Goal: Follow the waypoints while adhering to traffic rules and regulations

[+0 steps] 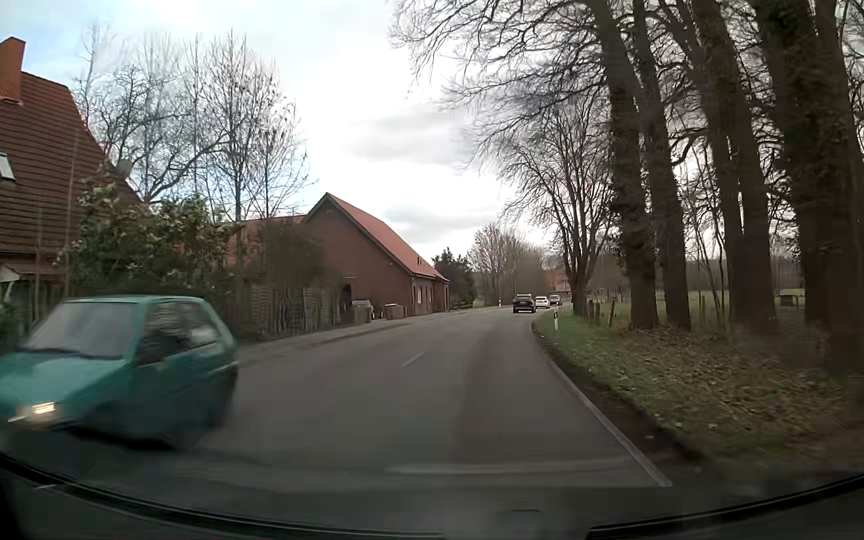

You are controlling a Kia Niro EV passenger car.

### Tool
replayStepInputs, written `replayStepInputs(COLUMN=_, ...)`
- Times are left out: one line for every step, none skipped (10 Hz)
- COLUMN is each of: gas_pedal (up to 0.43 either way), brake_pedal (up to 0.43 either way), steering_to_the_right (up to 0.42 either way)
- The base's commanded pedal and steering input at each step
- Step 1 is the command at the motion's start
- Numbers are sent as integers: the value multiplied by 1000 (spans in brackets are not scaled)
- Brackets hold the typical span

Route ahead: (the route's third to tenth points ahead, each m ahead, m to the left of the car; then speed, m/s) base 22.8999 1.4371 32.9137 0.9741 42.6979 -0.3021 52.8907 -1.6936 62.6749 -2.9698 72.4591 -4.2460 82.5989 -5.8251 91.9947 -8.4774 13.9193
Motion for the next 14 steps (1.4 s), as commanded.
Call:
replayStepInputs(gas_pedal=169, brake_pedal=0, steering_to_the_right=16)
replayStepInputs(gas_pedal=169, brake_pedal=0, steering_to_the_right=17)
replayStepInputs(gas_pedal=169, brake_pedal=0, steering_to_the_right=16)
replayStepInputs(gas_pedal=169, brake_pedal=0, steering_to_the_right=17)
replayStepInputs(gas_pedal=169, brake_pedal=0, steering_to_the_right=17)
replayStepInputs(gas_pedal=169, brake_pedal=0, steering_to_the_right=17)
replayStepInputs(gas_pedal=169, brake_pedal=0, steering_to_the_right=16)
replayStepInputs(gas_pedal=169, brake_pedal=0, steering_to_the_right=16)
replayStepInputs(gas_pedal=169, brake_pedal=0, steering_to_the_right=16)
replayStepInputs(gas_pedal=169, brake_pedal=0, steering_to_the_right=16)
replayStepInputs(gas_pedal=169, brake_pedal=0, steering_to_the_right=16)
replayStepInputs(gas_pedal=169, brake_pedal=0, steering_to_the_right=15)
replayStepInputs(gas_pedal=169, brake_pedal=0, steering_to_the_right=12)
replayStepInputs(gas_pedal=169, brake_pedal=0, steering_to_the_right=12)
